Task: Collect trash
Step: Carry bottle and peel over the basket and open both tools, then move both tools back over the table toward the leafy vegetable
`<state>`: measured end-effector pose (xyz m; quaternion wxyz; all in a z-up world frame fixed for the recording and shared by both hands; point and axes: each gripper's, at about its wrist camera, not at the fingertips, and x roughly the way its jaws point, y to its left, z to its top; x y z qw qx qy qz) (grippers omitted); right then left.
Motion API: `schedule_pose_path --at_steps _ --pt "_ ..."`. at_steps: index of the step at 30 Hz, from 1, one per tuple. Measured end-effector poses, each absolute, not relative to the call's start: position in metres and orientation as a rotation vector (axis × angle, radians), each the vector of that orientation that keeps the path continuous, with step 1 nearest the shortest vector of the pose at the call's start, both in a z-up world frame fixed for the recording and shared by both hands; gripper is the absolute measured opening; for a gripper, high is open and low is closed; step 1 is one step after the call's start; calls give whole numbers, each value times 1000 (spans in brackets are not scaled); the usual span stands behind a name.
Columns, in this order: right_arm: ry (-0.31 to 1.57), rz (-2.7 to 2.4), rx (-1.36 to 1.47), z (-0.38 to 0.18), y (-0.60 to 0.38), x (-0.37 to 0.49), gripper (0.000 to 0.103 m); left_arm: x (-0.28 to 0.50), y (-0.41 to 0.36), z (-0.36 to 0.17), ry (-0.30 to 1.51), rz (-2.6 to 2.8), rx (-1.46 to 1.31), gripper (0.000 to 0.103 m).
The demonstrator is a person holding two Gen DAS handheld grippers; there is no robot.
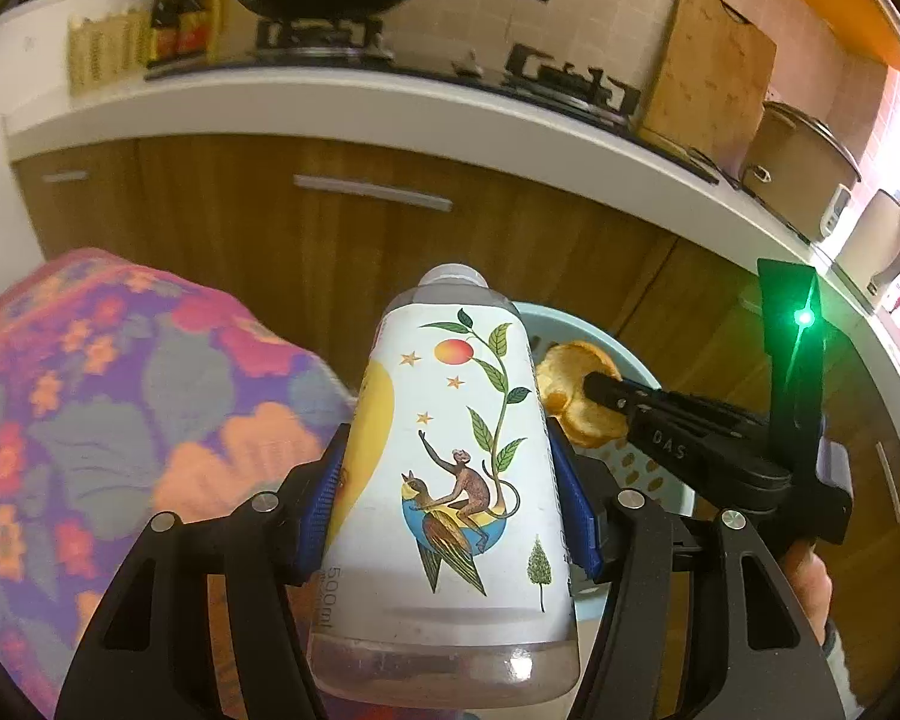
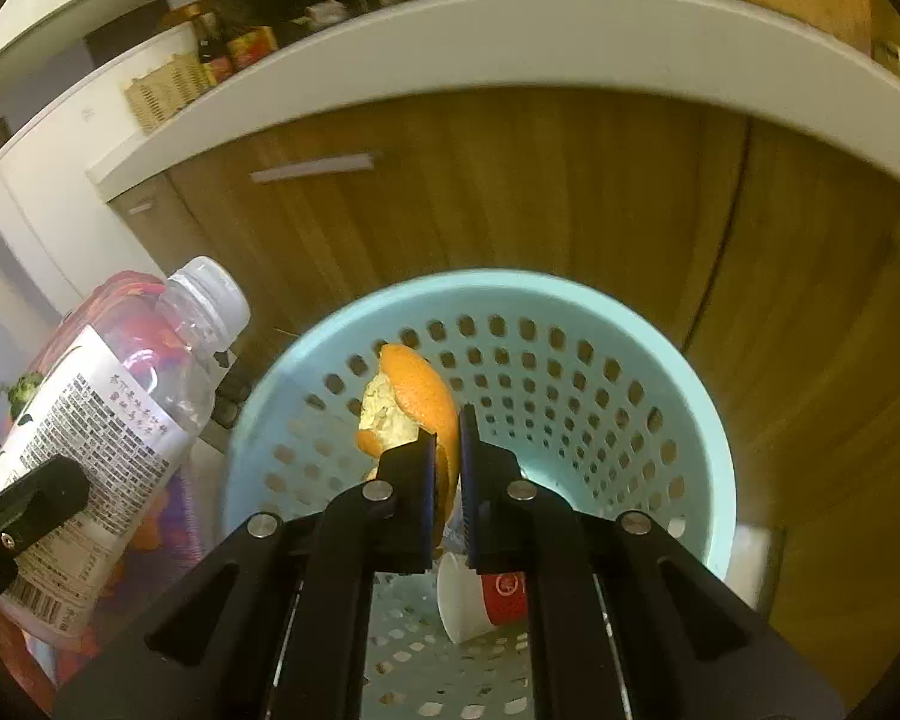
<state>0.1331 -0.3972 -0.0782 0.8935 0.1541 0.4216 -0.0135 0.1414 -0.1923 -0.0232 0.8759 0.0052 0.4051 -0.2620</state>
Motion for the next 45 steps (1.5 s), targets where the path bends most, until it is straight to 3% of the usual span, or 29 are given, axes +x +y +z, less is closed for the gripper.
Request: schedule_pose_path --at_steps 9,14,25,35,45 --pt "930 -79 407 -97 -423 126 10 164 -214 -46 884 -537 -36 61" --pt "951 -104 453 -105 -432 119 15 159 -210 -45 872 -555 -47 68" --pt "892 -85 444 -76 -425 101 16 137 -172 -24 820 -530 -71 69" --pt "780 74 347 -18 -347 99 16 103 -79 6 731 -430 -147 78" --pt "739 324 214 19 -210 136 16 80 56 24 651 -179 -173 79"
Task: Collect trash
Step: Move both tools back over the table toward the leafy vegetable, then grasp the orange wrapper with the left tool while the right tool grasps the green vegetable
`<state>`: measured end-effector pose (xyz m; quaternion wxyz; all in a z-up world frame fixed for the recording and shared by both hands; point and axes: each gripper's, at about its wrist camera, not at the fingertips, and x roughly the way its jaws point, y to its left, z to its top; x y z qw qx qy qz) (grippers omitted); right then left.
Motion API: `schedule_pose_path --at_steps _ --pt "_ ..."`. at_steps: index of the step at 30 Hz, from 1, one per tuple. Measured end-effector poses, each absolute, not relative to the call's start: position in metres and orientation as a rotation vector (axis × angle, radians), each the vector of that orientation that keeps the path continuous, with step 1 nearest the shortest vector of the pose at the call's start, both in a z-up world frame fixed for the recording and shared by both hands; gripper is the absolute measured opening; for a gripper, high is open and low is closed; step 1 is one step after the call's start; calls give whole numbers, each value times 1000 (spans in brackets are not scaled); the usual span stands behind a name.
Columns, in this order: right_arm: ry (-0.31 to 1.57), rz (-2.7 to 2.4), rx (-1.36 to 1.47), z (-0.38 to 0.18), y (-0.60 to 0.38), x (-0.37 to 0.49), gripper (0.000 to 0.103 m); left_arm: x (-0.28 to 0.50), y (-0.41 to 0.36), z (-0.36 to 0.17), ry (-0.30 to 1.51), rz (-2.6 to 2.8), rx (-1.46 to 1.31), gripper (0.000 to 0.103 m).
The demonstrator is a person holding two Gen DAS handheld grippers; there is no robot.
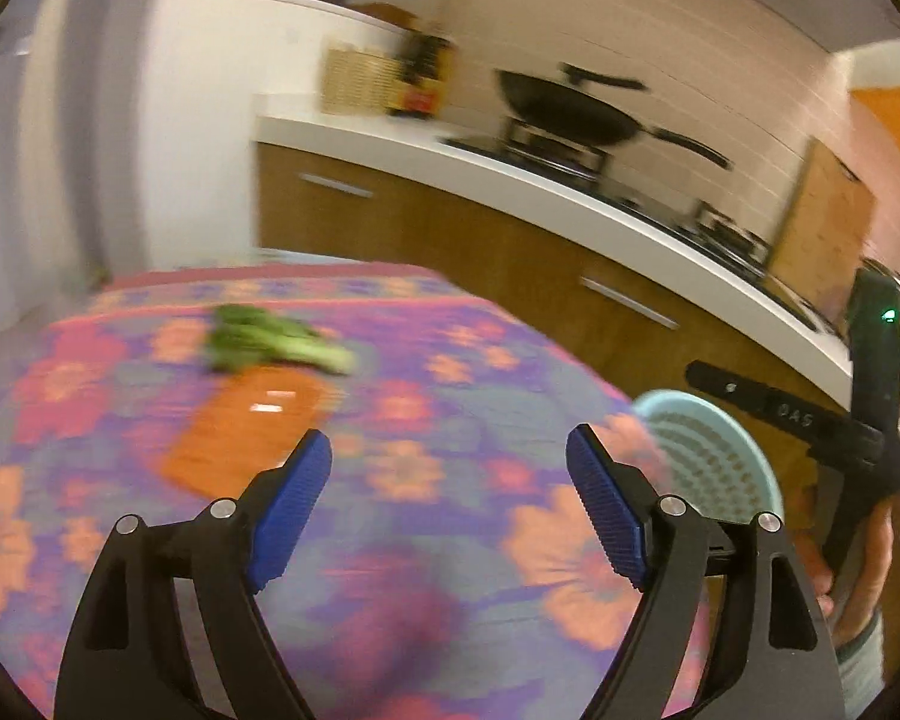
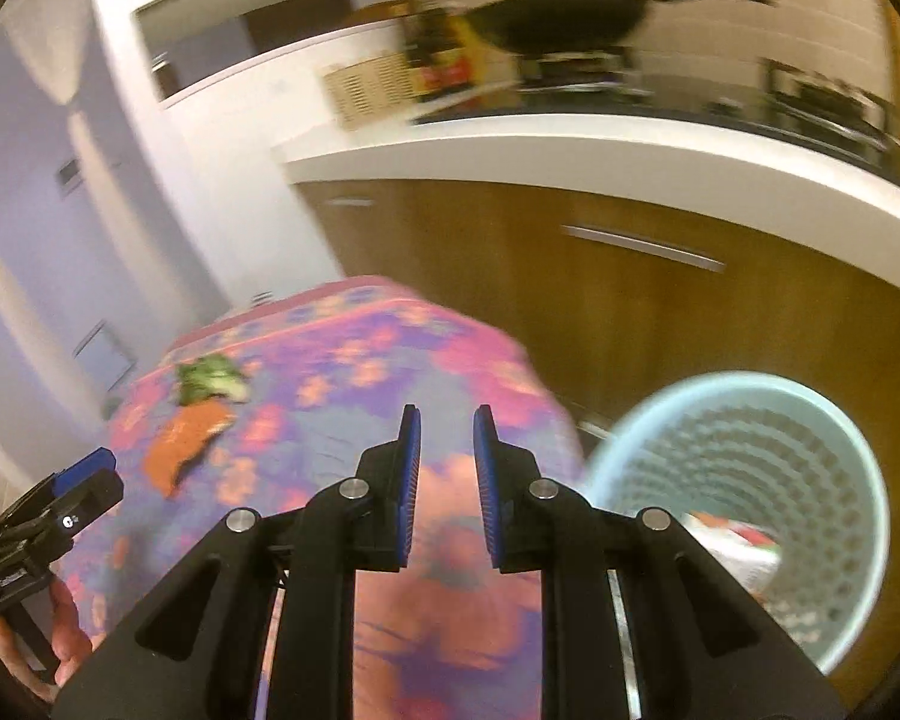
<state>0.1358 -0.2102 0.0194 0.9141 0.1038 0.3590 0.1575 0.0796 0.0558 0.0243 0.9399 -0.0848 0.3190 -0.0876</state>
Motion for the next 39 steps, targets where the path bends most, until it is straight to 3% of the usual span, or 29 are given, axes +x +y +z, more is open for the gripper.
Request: schedule_pose_path --at_steps 12,22,29,32,33,34,39 --pt "685 535 28 21 -62 176 16 89 137 -1 636 56 -139 79" --pt "820 673 -101 -12 18 223 16 127 149 -34 779 -19 -308 77" --pt "843 685 -148 -21 32 228 16 137 139 -43 828 -28 -257 75" --pt "841 691 -145 -20 32 229 30 136 137 -44 833 -24 -244 75" --pt "840 679 -152 -20 32 229 51 136 138 -44 833 -24 -245 75" --pt "833 665 -159 -20 33 228 62 136 137 -44 834 -24 -244 75" --pt "849 667 -206 -23 43 232 60 139 133 -44 846 -12 -209 75"
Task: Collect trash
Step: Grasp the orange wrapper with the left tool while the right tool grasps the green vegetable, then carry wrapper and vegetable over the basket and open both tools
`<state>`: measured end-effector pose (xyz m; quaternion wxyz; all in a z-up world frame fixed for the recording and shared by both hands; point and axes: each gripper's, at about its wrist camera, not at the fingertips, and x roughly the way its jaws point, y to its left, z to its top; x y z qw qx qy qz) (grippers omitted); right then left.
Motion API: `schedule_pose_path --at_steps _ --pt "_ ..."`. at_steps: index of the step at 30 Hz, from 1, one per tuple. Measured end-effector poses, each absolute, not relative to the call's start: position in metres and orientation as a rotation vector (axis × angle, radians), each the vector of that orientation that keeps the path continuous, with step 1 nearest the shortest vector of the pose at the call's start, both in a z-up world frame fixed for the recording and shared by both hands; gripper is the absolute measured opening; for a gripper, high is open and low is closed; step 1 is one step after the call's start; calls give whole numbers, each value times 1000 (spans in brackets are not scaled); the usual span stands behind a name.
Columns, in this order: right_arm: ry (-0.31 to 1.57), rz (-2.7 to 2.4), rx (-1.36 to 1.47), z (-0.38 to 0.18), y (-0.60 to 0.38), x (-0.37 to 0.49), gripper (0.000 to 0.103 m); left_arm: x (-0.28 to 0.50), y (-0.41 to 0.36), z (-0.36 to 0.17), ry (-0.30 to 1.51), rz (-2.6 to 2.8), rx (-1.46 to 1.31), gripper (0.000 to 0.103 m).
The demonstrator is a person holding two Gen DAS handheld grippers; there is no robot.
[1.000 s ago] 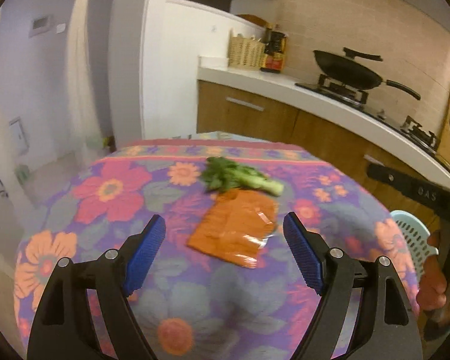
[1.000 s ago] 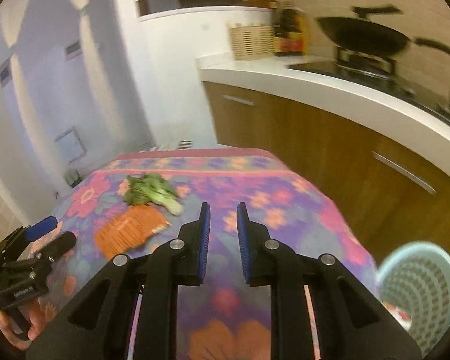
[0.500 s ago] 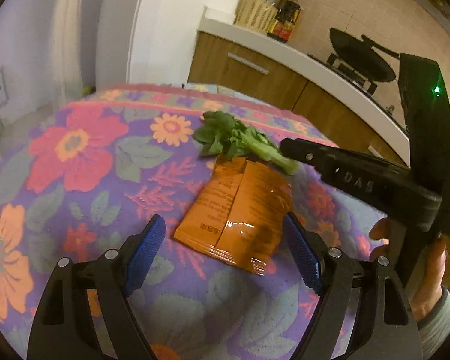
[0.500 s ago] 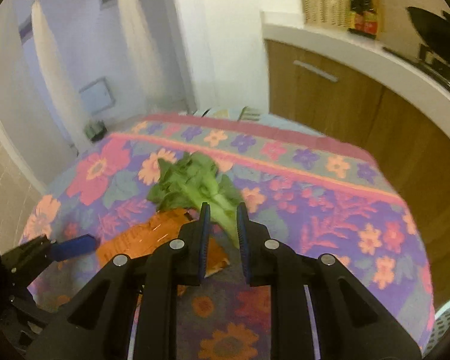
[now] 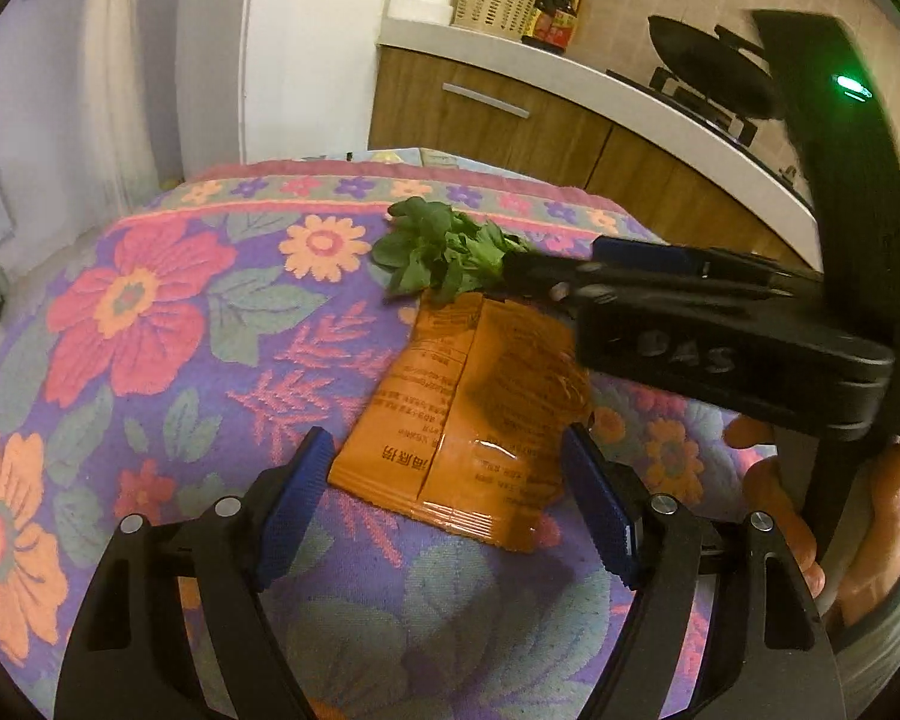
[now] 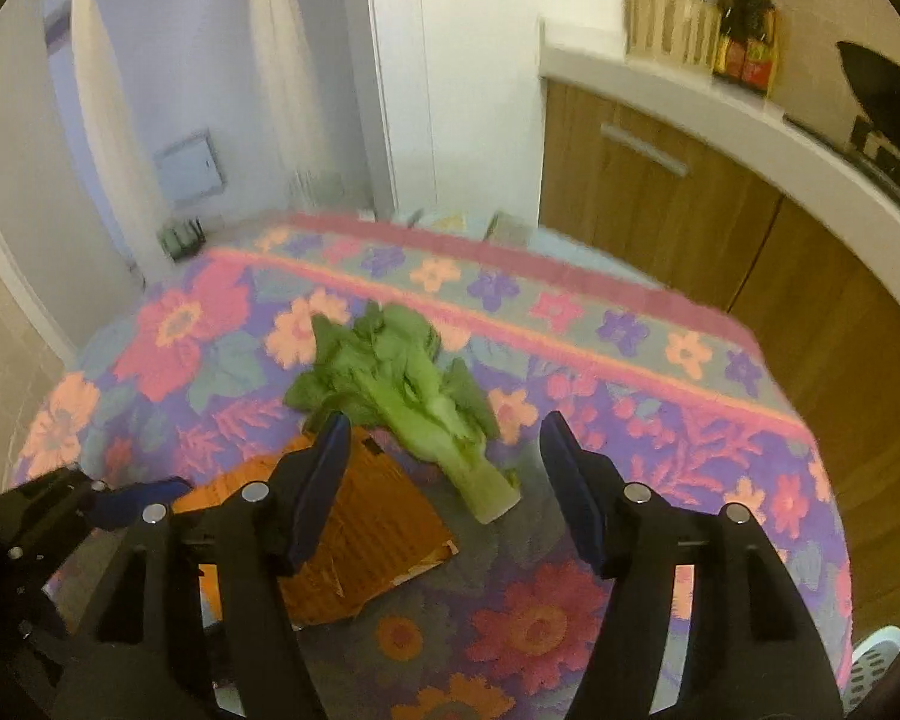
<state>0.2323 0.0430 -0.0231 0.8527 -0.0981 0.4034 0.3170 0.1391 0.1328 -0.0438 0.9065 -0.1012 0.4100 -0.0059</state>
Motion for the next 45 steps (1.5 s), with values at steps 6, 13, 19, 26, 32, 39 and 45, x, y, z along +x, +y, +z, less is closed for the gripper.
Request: schedule_pose_path --at_steps 6,13,19,26,32,39,45 --pt "927 678 -198 -33 45 242 30 139 133 -43 847 12 -191 63" --pt "899 684 -145 -27 33 236 22 138 129 -42 848 47 -159 46" --pt "880 665 -53 -19 4 232 22 131 129 -38 817 57 -163 40" --pt "893 664 51 -17 -40 221 22 121 99 -27 770 69 -82 5" --pt "871 623 84 -14 -77 211 22 118 89 -25 764 52 -86 1" --pt "809 596 95 -3 -106 192 22 105 85 -11 703 1 -130 1" --pt "736 552 99 9 -135 168 22 92 77 9 632 -87 -181 1"
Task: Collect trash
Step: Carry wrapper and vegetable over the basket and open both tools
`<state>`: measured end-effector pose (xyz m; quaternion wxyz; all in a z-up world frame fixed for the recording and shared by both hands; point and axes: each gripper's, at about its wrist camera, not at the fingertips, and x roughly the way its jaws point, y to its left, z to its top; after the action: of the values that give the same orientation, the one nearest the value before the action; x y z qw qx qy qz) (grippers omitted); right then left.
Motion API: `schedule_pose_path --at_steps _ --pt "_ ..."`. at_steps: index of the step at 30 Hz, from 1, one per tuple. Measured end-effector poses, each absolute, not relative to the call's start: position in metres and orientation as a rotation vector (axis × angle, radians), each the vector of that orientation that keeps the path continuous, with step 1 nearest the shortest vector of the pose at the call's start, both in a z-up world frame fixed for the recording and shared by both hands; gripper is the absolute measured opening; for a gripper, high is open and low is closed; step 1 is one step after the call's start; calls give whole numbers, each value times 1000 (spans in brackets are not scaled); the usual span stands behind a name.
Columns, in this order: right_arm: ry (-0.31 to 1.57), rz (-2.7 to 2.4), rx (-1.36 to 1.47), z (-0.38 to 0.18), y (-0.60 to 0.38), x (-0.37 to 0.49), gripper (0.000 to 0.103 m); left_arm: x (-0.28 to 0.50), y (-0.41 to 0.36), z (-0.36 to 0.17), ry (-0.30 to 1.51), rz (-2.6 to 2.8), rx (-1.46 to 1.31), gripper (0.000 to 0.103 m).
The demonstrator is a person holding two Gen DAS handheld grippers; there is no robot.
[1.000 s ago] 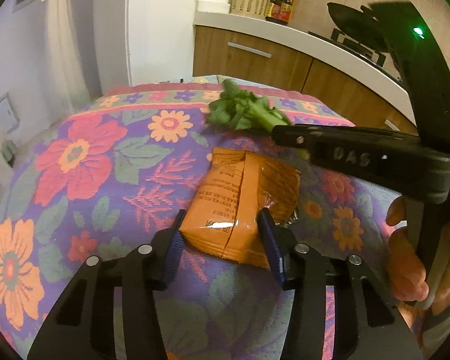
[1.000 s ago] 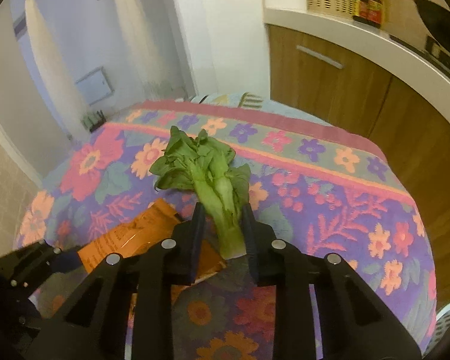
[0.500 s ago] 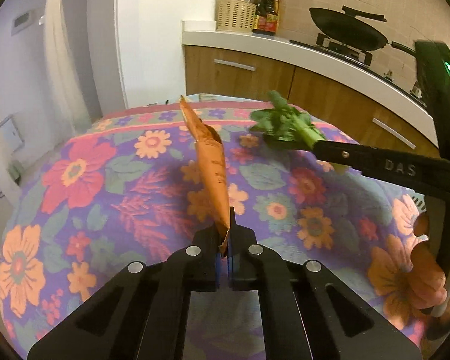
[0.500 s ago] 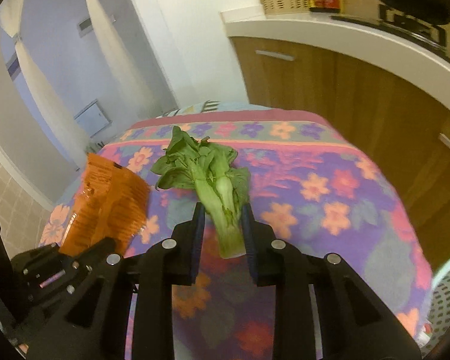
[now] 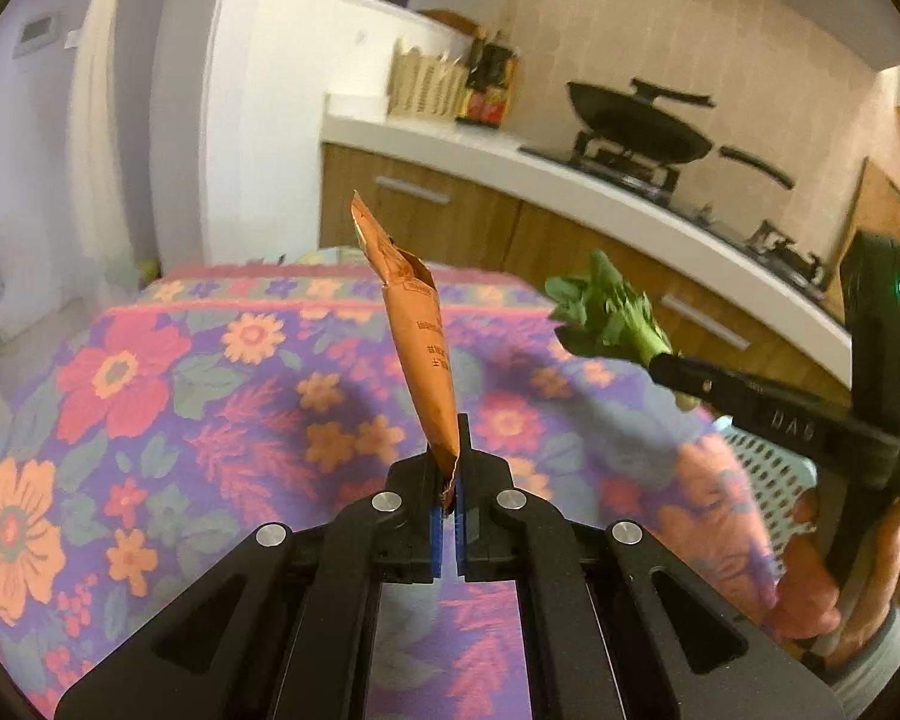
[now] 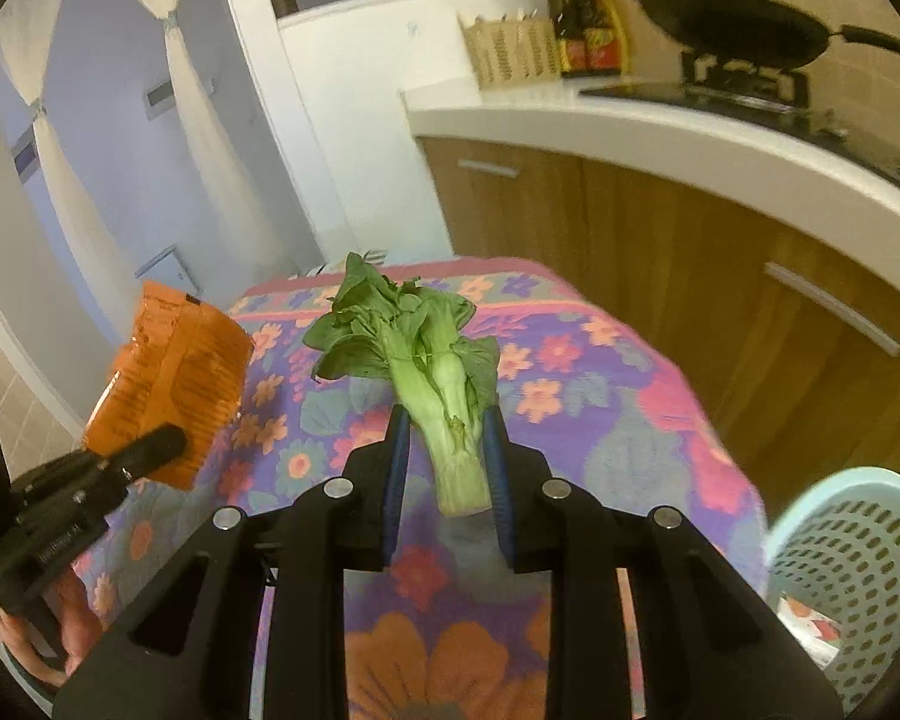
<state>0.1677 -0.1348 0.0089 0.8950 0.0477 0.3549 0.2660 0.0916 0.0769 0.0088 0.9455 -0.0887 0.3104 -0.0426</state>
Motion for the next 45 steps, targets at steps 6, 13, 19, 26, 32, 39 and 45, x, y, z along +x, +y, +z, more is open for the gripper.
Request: schedule_pose_path --at_steps 6,13,19,26,32,39,45 --pt "686 475 181 13 -193 132 22 93 39 19 625 -167 -149 1" --pt "697 313 251 -4 -279 101 22 103 -50 18 662 -345 -81 1" --pt "766 177 326 -34 -342 95 22 119 -133 1 714 -476 12 1" --pt "817 67 419 -63 -386 96 23 135 -191 -25 806 -593 66 1" --pt "822 21 444 -69 -407 92 32 140 -212 -31 805 -631 70 32" --pt "793 7 418 -57 -403 76 37 132 -203 -26 792 -609 67 48" --pt "714 -7 308 -24 -371 53 48 100 -171 -4 696 -531 58 66"
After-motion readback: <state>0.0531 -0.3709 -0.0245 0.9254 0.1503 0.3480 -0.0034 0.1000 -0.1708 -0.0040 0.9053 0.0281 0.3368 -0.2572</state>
